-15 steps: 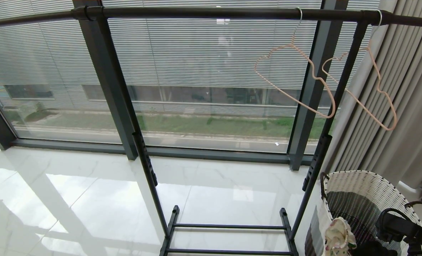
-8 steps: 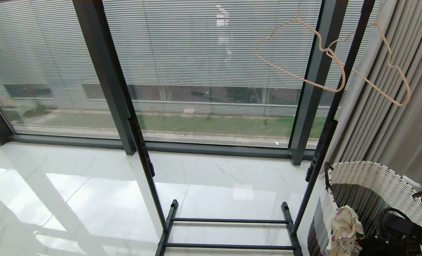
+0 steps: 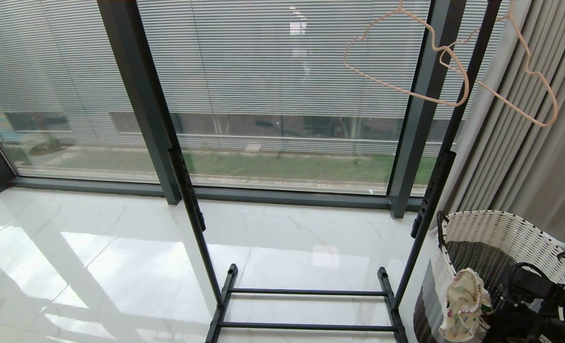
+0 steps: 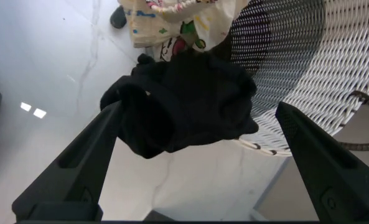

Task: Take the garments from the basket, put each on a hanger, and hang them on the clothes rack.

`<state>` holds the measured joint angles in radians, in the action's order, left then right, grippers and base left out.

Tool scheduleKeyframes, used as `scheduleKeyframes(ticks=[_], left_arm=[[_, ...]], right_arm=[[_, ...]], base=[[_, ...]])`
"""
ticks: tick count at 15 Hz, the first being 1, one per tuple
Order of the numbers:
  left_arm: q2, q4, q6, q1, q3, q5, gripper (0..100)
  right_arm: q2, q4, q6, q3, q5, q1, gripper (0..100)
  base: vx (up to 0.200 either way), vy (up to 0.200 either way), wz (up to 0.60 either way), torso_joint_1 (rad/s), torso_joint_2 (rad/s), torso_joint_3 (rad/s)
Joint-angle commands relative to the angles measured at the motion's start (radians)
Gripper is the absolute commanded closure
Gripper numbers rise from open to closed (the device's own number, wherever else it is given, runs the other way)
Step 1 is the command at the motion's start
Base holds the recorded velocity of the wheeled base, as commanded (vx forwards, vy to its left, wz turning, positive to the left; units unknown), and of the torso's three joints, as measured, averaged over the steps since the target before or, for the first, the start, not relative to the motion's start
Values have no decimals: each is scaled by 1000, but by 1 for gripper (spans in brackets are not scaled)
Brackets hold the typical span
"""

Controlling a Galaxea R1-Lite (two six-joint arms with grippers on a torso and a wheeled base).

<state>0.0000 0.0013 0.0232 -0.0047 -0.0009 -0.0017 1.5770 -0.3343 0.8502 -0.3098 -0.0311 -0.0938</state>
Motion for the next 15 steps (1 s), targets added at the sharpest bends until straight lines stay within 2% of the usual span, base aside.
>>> scheduleKeyframes(ticks=[1, 9, 15], left_arm=[[0, 0, 0, 0, -1, 0, 0], [0, 0, 0, 0, -1, 0, 0], [0, 0, 0, 0, 1, 0, 0]], right_arm=[[43, -3, 9, 0, 2, -7, 0], [181, -180, 10, -2, 82, -30, 0], [202, -206, 9, 0, 105, -38, 0]], base=[[0, 0, 0, 0, 0, 0], [0, 0, 0, 0, 0, 0], [0, 0, 0, 0, 0, 0]])
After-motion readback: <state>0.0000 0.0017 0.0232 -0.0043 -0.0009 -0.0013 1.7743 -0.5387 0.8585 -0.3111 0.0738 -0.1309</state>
